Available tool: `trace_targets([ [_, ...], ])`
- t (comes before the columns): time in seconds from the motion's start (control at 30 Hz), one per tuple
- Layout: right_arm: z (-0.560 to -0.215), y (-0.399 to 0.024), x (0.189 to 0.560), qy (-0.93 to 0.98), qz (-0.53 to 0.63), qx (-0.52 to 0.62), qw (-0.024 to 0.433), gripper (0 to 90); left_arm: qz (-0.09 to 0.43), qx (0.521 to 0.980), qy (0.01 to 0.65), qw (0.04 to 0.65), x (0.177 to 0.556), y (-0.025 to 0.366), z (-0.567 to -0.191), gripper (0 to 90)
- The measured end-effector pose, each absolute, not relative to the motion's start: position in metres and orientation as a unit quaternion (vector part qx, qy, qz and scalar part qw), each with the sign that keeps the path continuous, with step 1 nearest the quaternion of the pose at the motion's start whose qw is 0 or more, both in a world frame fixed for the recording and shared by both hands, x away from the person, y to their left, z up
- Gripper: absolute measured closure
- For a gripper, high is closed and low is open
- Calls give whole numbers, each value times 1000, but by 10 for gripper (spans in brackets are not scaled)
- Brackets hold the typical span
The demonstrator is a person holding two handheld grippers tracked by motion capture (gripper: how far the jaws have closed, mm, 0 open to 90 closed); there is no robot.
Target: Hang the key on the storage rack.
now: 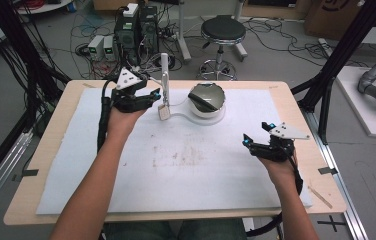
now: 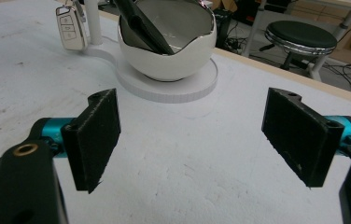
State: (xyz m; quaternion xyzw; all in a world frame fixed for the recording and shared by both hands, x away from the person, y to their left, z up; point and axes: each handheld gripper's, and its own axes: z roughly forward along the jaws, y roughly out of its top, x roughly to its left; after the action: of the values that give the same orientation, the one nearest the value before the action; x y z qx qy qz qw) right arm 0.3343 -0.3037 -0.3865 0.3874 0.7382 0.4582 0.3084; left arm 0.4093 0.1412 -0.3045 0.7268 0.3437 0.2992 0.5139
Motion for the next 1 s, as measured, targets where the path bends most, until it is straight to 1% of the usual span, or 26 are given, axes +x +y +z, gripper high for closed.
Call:
trace_targets([
  [0.1, -386, -303, 333, 738, 457, 389, 308, 200, 287, 724, 354, 517, 400, 156, -308, 391],
  [0.2, -386, -303, 333, 738, 457, 388, 310, 199, 286, 720, 350, 527, 390, 170, -310, 379],
  [0.33, -386, -304, 333, 738, 457, 389, 310, 200, 278, 719, 351, 531, 377, 189, -314, 327],
  [0.57, -387, -305, 332, 738, 456, 389, 310, 199, 262, 724, 350, 534, 359, 213, -337, 308],
  [0.67, -387, -304, 332, 739, 455, 388, 310, 200, 258, 725, 347, 536, 353, 216, -349, 292],
  [0.9, -391, -304, 333, 742, 449, 390, 308, 200, 219, 738, 329, 547, 341, 212, -387, 259],
  [1.0, -392, -304, 332, 745, 446, 391, 306, 199, 196, 751, 337, 532, 340, 210, -397, 256],
])
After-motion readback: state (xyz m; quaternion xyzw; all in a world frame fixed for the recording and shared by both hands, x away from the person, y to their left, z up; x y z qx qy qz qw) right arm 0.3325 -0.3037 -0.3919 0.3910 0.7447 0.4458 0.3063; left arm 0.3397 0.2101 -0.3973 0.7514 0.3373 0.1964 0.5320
